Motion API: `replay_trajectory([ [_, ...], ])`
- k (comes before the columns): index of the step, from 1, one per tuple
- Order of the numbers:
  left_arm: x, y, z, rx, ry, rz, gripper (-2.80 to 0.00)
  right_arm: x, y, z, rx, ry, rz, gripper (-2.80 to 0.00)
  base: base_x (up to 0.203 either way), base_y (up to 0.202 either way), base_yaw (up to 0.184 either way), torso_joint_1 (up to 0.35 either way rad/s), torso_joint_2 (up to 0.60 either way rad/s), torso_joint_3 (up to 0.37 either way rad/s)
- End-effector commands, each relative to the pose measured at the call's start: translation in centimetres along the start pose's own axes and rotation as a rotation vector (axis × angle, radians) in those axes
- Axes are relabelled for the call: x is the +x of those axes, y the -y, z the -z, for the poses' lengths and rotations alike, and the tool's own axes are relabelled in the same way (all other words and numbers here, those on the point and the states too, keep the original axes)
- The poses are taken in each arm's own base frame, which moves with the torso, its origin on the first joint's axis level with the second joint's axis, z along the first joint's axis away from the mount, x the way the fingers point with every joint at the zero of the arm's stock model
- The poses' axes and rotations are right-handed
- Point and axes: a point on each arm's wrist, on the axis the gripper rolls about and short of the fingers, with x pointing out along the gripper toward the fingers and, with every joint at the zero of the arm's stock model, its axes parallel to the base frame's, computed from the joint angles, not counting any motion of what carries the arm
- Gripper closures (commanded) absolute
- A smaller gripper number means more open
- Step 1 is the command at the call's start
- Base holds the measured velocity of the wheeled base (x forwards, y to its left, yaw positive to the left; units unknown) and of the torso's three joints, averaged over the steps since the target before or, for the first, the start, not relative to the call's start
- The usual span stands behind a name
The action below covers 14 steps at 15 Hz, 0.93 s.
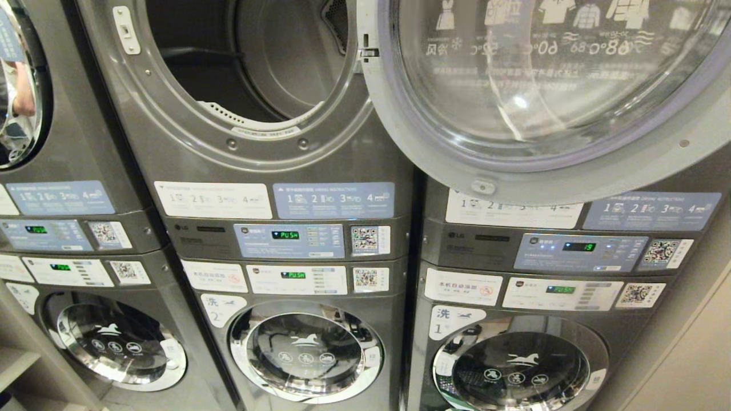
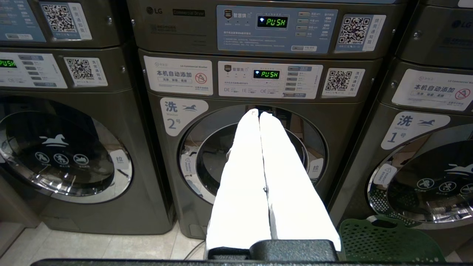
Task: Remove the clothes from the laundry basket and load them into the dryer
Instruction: Close the dryer
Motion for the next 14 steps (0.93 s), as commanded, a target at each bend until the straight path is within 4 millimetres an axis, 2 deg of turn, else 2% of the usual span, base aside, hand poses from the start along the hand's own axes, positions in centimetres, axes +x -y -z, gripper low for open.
replay_trajectory([
  [1, 0.0, 0.0, 0.0, -0.001, 0.002, 0.000, 0.00, -1.3, -2.3, 0.1, -0.008, -0.006, -0.104, 0.00, 0.000, 0.000, 0.000, 0.000, 0.00, 0.000],
  [6, 0.0, 0.0, 0.0, -0.001, 0.002, 0.000, 0.00, -1.9, -8.8, 1.0, 0.044, -0.016, -0.423, 0.00, 0.000, 0.000, 0.000, 0.000, 0.00, 0.000],
  [8, 0.0, 0.0, 0.0, -0.001, 0.002, 0.000, 0.00, -3.0, -11.8, 1.2, 0.079, -0.022, -0.570, 0.00, 0.000, 0.000, 0.000, 0.000, 0.00, 0.000],
  [10, 0.0, 0.0, 0.0, -0.001, 0.002, 0.000, 0.00, -5.0, -14.1, 0.8, 0.120, -0.042, -0.686, 0.00, 0.000, 0.000, 0.000, 0.000, 0.00, 0.000],
  [12, 0.0, 0.0, 0.0, -0.001, 0.002, 0.000, 0.00, -7.0, -15.3, 0.4, 0.157, -0.083, -0.734, 0.00, 0.000, 0.000, 0.000, 0.000, 0.00, 0.000],
  [14, 0.0, 0.0, 0.0, -0.001, 0.002, 0.000, 0.00, -8.0, -16.0, 0.5, 0.187, -0.133, -0.798, 0.00, 0.000, 0.000, 0.000, 0.000, 0.00, 0.000],
])
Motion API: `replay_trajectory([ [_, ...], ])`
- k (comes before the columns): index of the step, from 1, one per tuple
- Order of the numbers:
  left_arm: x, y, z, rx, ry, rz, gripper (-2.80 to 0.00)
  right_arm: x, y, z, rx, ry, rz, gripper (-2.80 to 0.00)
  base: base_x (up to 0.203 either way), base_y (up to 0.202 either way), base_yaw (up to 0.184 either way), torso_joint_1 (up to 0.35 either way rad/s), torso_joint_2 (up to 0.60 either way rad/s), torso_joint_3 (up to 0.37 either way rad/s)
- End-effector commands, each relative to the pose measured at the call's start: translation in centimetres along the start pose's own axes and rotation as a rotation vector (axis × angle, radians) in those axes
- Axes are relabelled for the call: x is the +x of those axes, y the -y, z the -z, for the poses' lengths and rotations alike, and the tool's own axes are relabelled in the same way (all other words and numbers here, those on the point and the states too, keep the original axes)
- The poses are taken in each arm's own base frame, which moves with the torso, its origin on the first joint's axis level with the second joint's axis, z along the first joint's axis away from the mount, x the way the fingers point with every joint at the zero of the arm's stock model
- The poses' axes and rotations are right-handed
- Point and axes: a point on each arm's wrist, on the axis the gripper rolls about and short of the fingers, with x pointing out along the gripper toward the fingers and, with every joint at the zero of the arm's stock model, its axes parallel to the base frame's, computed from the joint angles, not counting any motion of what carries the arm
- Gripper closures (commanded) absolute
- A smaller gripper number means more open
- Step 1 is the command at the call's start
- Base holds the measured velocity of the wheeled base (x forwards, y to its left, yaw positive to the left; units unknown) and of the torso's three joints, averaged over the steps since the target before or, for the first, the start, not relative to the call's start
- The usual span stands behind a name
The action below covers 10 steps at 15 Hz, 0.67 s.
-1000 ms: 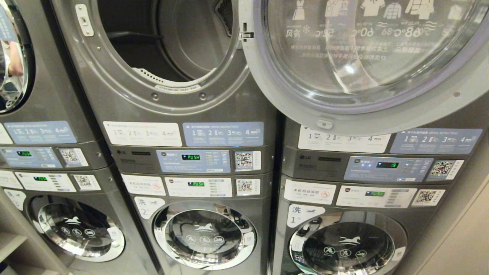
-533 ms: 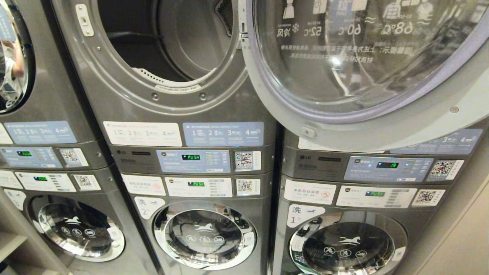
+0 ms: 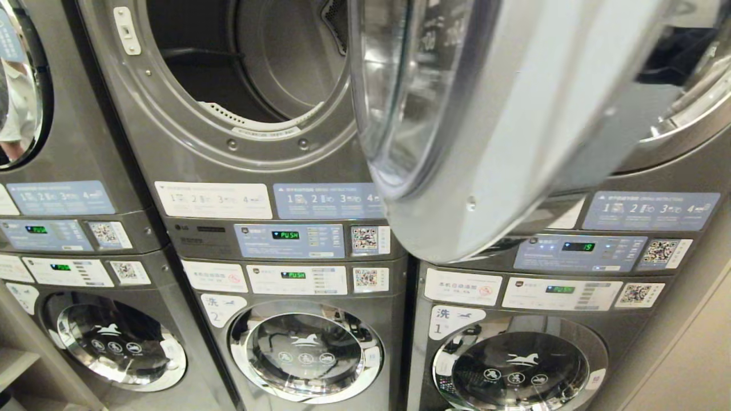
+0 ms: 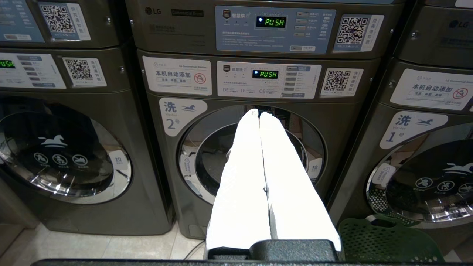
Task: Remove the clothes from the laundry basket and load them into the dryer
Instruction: Close the dryer
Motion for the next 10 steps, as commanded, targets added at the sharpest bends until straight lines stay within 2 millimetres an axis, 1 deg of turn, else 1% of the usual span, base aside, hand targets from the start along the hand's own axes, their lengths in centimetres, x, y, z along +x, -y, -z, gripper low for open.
replay_trajectory([
  [1, 0.0, 0.0, 0.0, -0.001, 0.001, -0.001, 0.00, -0.5, -1.8, -0.3, -0.012, 0.009, -0.082, 0.00, 0.000, 0.000, 0.000, 0.000, 0.00, 0.000],
  [2, 0.0, 0.0, 0.0, -0.001, 0.001, -0.001, 0.00, -0.1, -1.8, -0.1, -0.003, -0.002, -0.113, 0.00, 0.000, 0.000, 0.000, 0.000, 0.00, 0.000],
  [3, 0.0, 0.0, 0.0, -0.001, 0.001, -0.001, 0.00, 0.5, -1.4, 0.2, -0.023, -0.022, -0.119, 0.00, 0.000, 0.000, 0.000, 0.000, 0.00, 0.000],
  [4, 0.0, 0.0, 0.0, 0.001, 0.001, -0.001, 0.00, 0.7, -0.9, 0.8, -0.031, -0.048, -0.092, 0.00, 0.000, 0.000, 0.000, 0.000, 0.00, 0.000],
  [5, 0.0, 0.0, 0.0, -0.001, 0.001, -0.001, 0.00, 0.4, -0.5, 2.0, -0.011, -0.089, -0.007, 0.00, 0.000, 0.000, 0.000, 0.000, 0.00, 0.000],
  [6, 0.0, 0.0, 0.0, -0.001, 0.001, -0.001, 0.00, -0.6, -0.5, 3.3, 0.012, -0.131, 0.112, 0.00, 0.000, 0.000, 0.000, 0.000, 0.00, 0.000],
  [7, 0.0, 0.0, 0.0, -0.001, 0.001, -0.002, 0.00, -2.1, -0.8, 4.9, 0.023, -0.173, 0.257, 0.00, 0.000, 0.000, 0.000, 0.000, 0.00, 0.000],
  [9, 0.0, 0.0, 0.0, -0.001, 0.000, -0.001, 0.00, -5.1, -0.9, 8.9, 0.009, -0.246, 0.521, 0.00, 0.000, 0.000, 0.000, 0.000, 0.00, 0.000],
  [10, 0.0, 0.0, 0.0, -0.001, 0.001, -0.001, 0.00, -6.7, -1.2, 10.8, -0.029, -0.259, 0.637, 0.00, 0.000, 0.000, 0.000, 0.000, 0.00, 0.000],
])
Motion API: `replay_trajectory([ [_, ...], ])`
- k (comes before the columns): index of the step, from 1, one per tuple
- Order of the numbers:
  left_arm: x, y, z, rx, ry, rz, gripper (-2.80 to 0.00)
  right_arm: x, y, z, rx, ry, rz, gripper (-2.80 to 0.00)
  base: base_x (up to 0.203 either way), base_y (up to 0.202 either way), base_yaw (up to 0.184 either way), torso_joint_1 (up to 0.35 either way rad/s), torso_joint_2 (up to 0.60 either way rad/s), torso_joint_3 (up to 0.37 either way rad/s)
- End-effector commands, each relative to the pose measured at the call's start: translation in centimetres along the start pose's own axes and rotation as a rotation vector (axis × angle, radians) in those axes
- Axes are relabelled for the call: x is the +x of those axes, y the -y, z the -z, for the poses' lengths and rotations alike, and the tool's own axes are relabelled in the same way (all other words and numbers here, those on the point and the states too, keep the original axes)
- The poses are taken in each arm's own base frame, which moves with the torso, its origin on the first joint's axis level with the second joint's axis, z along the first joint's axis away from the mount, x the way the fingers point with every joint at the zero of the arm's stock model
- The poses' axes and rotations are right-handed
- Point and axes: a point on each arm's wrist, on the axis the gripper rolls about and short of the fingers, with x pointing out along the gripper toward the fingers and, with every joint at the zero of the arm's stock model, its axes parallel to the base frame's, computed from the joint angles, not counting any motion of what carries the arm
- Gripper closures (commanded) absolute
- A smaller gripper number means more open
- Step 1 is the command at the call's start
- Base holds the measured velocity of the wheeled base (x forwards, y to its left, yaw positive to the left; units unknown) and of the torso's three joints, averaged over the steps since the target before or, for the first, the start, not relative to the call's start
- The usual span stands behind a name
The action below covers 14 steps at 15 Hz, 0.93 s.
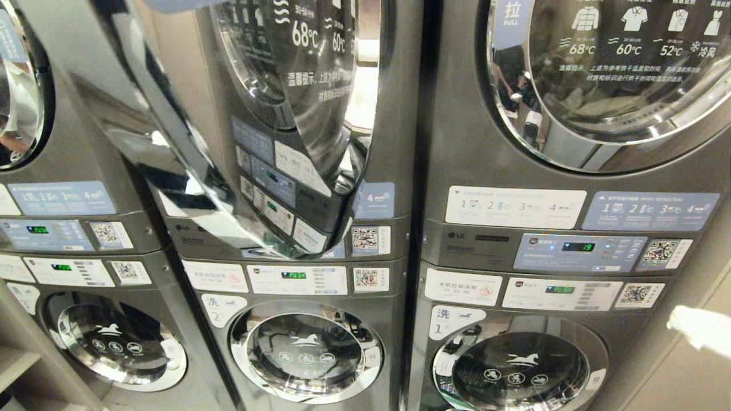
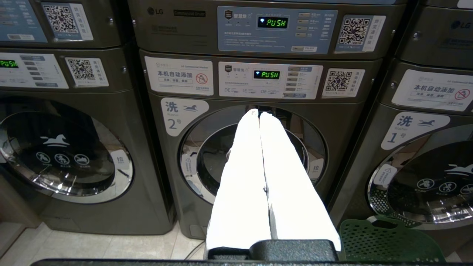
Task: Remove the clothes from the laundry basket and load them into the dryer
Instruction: Close the dryer
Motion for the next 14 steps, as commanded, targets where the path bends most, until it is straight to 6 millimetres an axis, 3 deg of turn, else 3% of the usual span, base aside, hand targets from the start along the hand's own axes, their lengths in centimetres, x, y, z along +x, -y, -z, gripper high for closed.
replay_trajectory([
  [1, 0.0, 0.0, 0.0, -0.001, 0.001, 0.000, 0.00, -2.7, 0.2, 3.7, -0.046, 0.050, 0.200, 0.00, 0.000, 0.000, 0.000, 0.000, 0.00, 0.000],
  [3, 0.0, 0.0, 0.0, -0.001, 0.001, 0.000, 0.00, -4.4, 0.2, 5.9, -0.100, 0.107, 0.252, 0.00, 0.000, 0.000, 0.000, 0.000, 0.00, 0.000],
  [4, 0.0, 0.0, 0.0, -0.001, 0.000, 0.000, 0.00, -4.7, 0.0, 5.8, -0.117, 0.143, 0.230, 0.00, 0.000, 0.000, 0.000, 0.000, 0.00, 0.000],
  [7, 0.0, 0.0, 0.0, -0.001, 0.001, 0.000, 0.00, -2.8, 0.1, 4.8, -0.139, 0.097, 0.134, 0.00, 0.000, 0.000, 0.000, 0.000, 0.00, 0.000],
  [10, 0.0, 0.0, 0.0, -0.001, 0.001, 0.000, 0.00, -2.3, 1.5, 8.8, -0.146, -0.009, 0.260, 0.00, 0.000, 0.000, 0.000, 0.000, 0.00, 0.000],
  [14, 0.0, 0.0, 0.0, -0.001, 0.001, 0.000, 0.00, -5.0, 1.6, 13.0, -0.151, -0.007, 0.430, 0.00, 0.000, 0.000, 0.000, 0.000, 0.00, 0.000],
])
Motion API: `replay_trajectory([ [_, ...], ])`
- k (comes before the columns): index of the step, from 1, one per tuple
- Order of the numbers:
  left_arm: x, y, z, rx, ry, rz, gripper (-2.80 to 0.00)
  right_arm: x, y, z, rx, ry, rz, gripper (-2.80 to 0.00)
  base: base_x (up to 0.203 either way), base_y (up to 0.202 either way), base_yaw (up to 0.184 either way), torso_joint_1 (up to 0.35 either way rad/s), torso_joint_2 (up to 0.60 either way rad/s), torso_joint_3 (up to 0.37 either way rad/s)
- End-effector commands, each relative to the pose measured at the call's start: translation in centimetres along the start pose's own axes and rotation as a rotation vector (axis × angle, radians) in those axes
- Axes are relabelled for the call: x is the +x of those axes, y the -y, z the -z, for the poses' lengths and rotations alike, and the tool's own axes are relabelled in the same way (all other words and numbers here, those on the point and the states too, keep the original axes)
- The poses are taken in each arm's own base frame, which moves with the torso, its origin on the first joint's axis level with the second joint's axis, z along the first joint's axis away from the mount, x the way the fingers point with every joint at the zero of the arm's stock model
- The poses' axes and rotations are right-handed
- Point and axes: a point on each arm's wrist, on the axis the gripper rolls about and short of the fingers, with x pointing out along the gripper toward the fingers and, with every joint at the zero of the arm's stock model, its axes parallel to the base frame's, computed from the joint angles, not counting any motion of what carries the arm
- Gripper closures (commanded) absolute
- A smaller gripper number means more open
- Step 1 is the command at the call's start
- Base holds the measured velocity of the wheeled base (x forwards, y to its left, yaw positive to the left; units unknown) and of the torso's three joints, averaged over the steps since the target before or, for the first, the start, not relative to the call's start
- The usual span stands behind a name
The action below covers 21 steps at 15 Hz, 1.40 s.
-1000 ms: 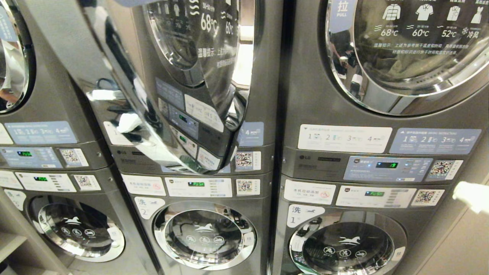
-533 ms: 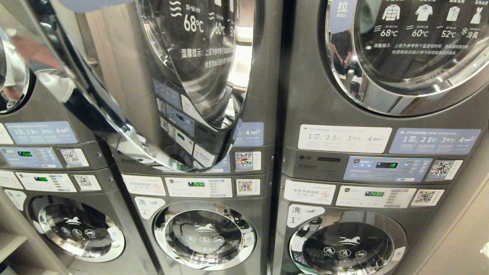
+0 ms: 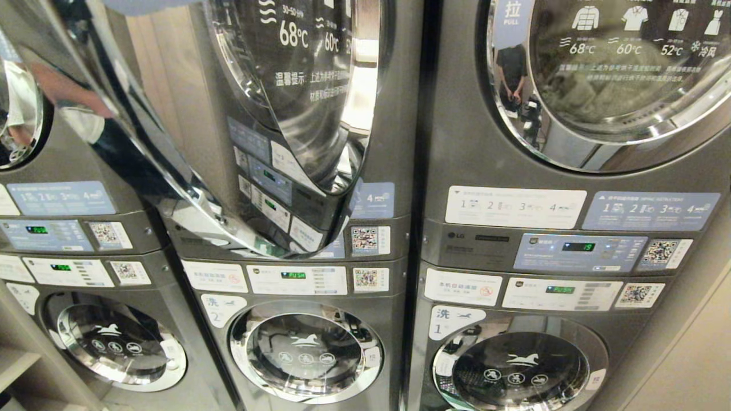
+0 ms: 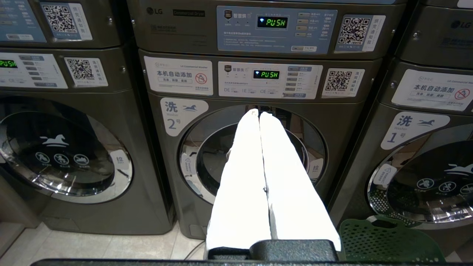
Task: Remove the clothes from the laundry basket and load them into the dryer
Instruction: Close the dryer
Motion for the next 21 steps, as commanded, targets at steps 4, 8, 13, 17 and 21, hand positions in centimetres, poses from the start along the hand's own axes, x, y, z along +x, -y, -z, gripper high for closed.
replay_trajectory([
  [4, 0.0, 0.0, 0.0, -0.001, 0.002, -0.001, 0.00, -1.4, 0.1, 2.1, -0.029, 0.006, 0.193, 0.00, 0.000, 0.000, 0.000, 0.000, 0.00, 0.000],
  [8, 0.0, 0.0, 0.0, 0.001, 0.002, -0.001, 0.00, -2.4, -0.3, 2.8, -0.052, 0.109, 0.247, 0.00, 0.000, 0.000, 0.000, 0.000, 0.00, 0.000],
  [13, 0.0, 0.0, 0.0, 0.001, 0.002, -0.001, 0.00, -3.2, -0.4, 3.2, -0.041, 0.230, 0.244, 0.00, 0.000, 0.000, 0.000, 0.000, 0.00, 0.000],
  [17, 0.0, 0.0, 0.0, 0.001, 0.002, -0.001, 0.00, -3.2, -0.4, 3.2, -0.036, 0.232, 0.249, 0.00, 0.000, 0.000, 0.000, 0.000, 0.00, 0.000],
  [21, -0.1, 0.1, -0.6, 0.074, 0.046, 0.049, 0.00, -3.2, -0.4, 3.2, -0.035, 0.231, 0.250, 0.00, 0.000, 0.000, 0.000, 0.000, 0.00, 0.000],
])
